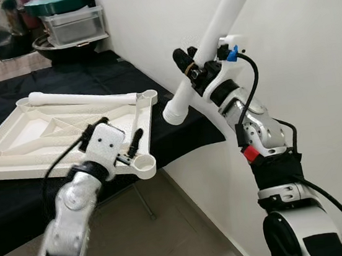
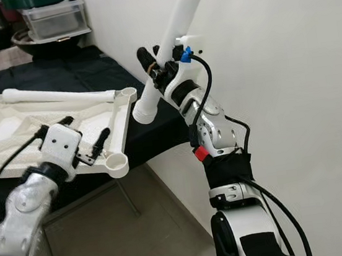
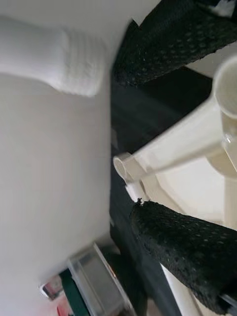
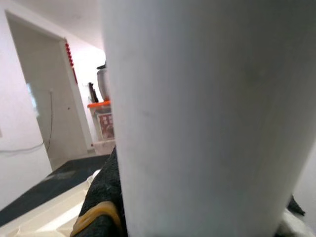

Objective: Building children table

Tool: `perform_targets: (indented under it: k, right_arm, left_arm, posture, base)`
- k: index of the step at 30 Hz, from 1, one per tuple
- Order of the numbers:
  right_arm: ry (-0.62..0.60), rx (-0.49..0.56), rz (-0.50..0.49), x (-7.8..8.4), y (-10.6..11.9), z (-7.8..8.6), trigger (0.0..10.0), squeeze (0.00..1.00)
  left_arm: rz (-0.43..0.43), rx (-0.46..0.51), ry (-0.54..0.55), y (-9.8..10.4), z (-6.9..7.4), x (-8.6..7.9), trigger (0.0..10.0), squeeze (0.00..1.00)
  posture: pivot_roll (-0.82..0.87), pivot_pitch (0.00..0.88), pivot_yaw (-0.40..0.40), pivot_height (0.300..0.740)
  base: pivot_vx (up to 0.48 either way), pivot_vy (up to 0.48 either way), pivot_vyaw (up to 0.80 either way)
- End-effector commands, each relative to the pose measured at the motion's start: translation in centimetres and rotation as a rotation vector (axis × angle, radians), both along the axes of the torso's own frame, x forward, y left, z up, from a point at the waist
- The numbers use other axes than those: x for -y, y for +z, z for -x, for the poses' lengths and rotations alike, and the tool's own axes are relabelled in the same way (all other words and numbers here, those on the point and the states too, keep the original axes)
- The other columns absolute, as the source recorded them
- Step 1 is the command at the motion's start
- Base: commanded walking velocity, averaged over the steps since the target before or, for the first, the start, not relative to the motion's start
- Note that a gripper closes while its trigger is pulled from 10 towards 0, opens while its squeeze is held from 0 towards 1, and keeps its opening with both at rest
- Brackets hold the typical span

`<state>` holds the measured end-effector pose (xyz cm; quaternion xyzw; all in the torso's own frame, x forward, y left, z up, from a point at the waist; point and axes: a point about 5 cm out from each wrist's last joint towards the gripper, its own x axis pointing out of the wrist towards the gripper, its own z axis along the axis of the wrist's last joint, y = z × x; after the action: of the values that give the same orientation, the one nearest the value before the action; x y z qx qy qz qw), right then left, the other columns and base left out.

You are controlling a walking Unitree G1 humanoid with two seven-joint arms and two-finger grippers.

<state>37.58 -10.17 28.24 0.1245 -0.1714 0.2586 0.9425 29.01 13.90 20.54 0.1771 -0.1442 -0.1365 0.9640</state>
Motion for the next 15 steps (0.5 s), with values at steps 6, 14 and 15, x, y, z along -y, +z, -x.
perform_targets:
  k: [6, 14, 15]
  right_arm:
    - [-0.072, 0.022, 0.079, 0.2, -1.1, 0.1, 10.0, 0.0]
    - [-0.137, 0.043, 0.063, 0.7, -1.0, -0.2, 10.0, 0.0]
    - [-0.149, 0.054, 0.073, 0.8, -0.9, -0.2, 10.0, 0.0]
  left_arm:
    - [0.114, -0.005, -0.033, -0.5, 1.8, 1.9, 10.0, 0.0]
    - [0.201, -0.014, -0.01, -0.3, 2.1, 2.3, 10.0, 0.0]
    - [0.209, -0.012, -0.004, -0.2, 2.1, 2.2, 10.0, 0.0]
  posture:
    - [0.09, 0.021, -0.054, 0.74]
    - [0.09, 0.022, -0.054, 0.74]
    - [0.09, 0.022, -0.055, 0.74]
  base:
    - [0.0, 0.0, 0.13]
    - [0.0, 0.0, 0.8]
    - [0.0, 0.0, 0.8]
